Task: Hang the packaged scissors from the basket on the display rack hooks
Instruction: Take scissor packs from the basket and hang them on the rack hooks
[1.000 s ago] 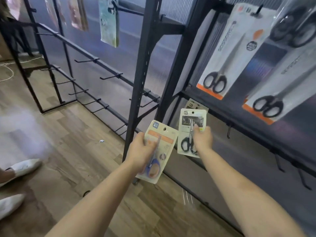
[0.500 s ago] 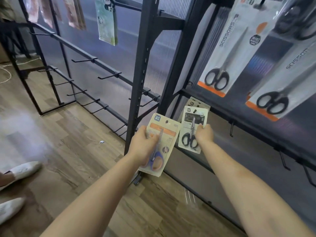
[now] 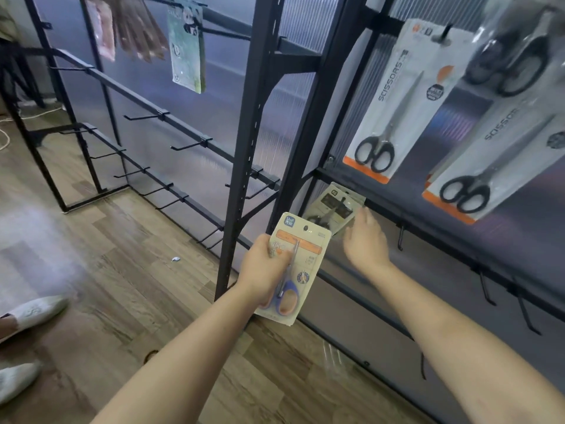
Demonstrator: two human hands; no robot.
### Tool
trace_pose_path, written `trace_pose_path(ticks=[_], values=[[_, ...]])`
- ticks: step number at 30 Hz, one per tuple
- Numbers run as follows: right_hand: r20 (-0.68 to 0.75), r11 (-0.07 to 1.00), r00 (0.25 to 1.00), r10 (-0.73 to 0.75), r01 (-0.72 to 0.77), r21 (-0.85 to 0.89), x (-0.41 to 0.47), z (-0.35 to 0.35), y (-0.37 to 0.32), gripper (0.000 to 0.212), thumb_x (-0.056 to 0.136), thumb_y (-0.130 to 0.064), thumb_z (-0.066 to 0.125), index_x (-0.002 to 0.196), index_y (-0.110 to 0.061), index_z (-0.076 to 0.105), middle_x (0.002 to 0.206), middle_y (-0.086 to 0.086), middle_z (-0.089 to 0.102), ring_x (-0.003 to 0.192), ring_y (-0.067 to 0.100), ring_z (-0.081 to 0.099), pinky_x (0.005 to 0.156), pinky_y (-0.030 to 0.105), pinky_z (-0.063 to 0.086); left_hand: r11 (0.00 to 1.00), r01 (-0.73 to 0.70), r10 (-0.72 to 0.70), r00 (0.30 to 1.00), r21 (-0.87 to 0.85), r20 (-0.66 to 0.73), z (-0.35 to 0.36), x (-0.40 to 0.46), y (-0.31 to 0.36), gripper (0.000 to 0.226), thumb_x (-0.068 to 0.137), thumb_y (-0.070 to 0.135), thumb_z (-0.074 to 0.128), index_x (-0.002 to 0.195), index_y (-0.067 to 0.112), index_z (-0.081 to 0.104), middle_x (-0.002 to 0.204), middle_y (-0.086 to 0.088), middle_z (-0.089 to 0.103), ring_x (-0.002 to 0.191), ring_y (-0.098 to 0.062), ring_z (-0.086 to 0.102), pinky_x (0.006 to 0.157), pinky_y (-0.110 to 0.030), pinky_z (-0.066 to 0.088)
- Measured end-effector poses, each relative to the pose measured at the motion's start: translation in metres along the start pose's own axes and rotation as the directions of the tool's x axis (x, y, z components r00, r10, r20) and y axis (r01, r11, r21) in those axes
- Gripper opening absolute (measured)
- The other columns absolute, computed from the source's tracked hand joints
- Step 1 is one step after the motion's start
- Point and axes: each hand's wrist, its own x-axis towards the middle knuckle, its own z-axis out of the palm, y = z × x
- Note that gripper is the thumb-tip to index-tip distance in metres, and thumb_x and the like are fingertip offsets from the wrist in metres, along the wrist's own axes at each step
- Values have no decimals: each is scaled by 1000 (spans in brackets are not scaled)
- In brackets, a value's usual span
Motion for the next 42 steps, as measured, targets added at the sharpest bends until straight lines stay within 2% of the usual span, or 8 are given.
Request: trace_pose_path(ticks=[2, 5, 8, 13, 21, 24, 32, 42], values=[[-8, 997, 997, -78, 78, 6, -16, -23, -2, 55, 96, -6, 38, 148, -5, 20, 156, 13, 18, 144, 25, 18, 116, 38, 18, 1000, 12, -12, 1000, -4, 19, 2, -11, 7, 9, 92, 19, 58, 91, 22, 50, 95, 4, 65, 92, -13, 63, 81, -35, 54], [22, 978, 990, -136, 131, 161, -44, -68, -7, 49, 101, -14, 32, 148, -7, 20, 156, 9, 18, 144, 19, 17, 115, 29, 14, 1000, 20, -20, 999, 1, 29, 4, -34, 22, 8, 91, 20, 59, 91, 21, 51, 95, 3, 65, 89, -11, 62, 79, -34, 53], [81, 950, 985, -153, 124, 285, -78, -117, -13, 48, 102, -29, 33, 147, -12, 27, 152, 4, 29, 140, 17, 27, 112, 29, 21, 1000, 2, -2, 999, 13, 53, 6, -62, 48, 14, 91, 18, 59, 85, 24, 48, 90, 5, 61, 82, -6, 58, 68, -25, 48], [142, 950, 979, -143, 96, 297, -132, -188, -12, 50, 99, -39, 37, 142, -15, 36, 146, 3, 39, 132, 17, 38, 108, 32, 32, 999, -22, 18, 993, 35, 114, 16, -120, 94, 16, 91, 22, 59, 82, 22, 47, 86, 4, 60, 73, -2, 55, 54, -15, 40], [104, 880, 995, -12, -39, 473, -194, -274, 4, 28, 98, -32, 45, 119, -16, 55, 112, -5, 61, 100, 9, 56, 69, 14, 39, 986, -146, 119, 950, 76, 288, 54, -182, 168, 20, 88, 26, 64, 82, 15, 48, 83, 0, 59, 80, -15, 58, 72, -32, 48], [48, 855, 998, 33, -53, 516, -206, -307, 22, 17, 97, -28, 47, 107, -18, 56, 99, -7, 62, 86, 6, 57, 64, 15, 39, 975, -209, 173, 924, 70, 341, 77, -198, 190, 21, 87, 28, 64, 86, 13, 50, 84, 0, 60, 82, -18, 60, 73, -33, 49], [-24, 887, 999, 39, -23, 461, -227, -361, 93, 8, 95, -24, 53, 97, -20, 59, 87, -13, 61, 78, 3, 55, 60, 8, 39, 978, -209, 190, 892, 2, 410, 149, -235, 208, 17, 87, 19, 65, 80, 17, 50, 77, 5, 57, 74, -12, 55, 55, -17, 45], [-32, 907, 999, 31, -15, 422, -241, -386, 180, 9, 95, -21, 53, 98, -16, 60, 87, -16, 59, 77, -4, 53, 62, 6, 38, 982, -182, 137, 871, 51, 471, 223, -255, 182, 23, 85, 20, 68, 74, 13, 49, 70, 2, 57, 63, -9, 55, 55, -20, 48]])
